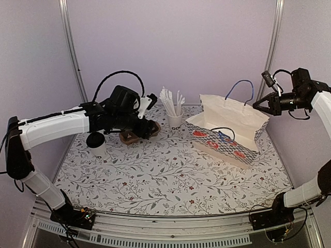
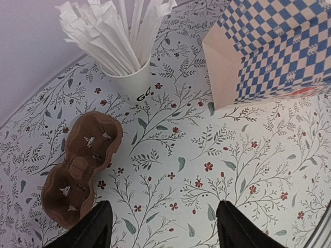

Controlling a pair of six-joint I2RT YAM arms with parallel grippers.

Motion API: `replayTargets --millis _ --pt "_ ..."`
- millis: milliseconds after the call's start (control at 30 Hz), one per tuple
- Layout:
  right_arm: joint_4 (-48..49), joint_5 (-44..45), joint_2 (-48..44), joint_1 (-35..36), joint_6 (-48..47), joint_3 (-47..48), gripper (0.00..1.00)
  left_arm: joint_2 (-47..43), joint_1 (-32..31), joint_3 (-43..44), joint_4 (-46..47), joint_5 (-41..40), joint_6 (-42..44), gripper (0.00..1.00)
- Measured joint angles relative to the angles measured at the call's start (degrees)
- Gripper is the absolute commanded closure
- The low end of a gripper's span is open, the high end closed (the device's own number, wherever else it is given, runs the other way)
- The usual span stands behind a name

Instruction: Pack the takeout coffee

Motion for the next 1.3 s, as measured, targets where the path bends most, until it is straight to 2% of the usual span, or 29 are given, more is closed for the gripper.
replayTargets --millis 100,200,533,900,1100,1300 --pt "2.4 1.4 0.2 0.0 0.6 -1.4 0.48 0.6 1.2 0.7 -0.5 0.1 -0.6 0.29" --pt "4.9 2.9 0.2 0.0 1.0 -2.7 0.43 1.0 2.2 0.9 -1.1 0.5 -1.0 0.3" --pt "12.2 8.4 3.2 1.7 1.9 -3.2 0.43 2.2 2.7 0.9 -1.7 2.1 -1.3 0.3" --pt "17.6 16.2 4.6 4.6 7.3 -3.1 0.39 2.2 2.7 1.0 -1.7 2.3 -1.3 0.3" --pt "16.6 18.4 0.1 4.7 8.0 -3.0 0.33 2.1 2.7 1.0 -1.7 2.4 -1.3 0.3" --pt "13.7 18.3 -6.5 5.2 6.8 -3.1 0.33 2.1 2.7 1.0 -1.7 2.6 -1.3 0.3"
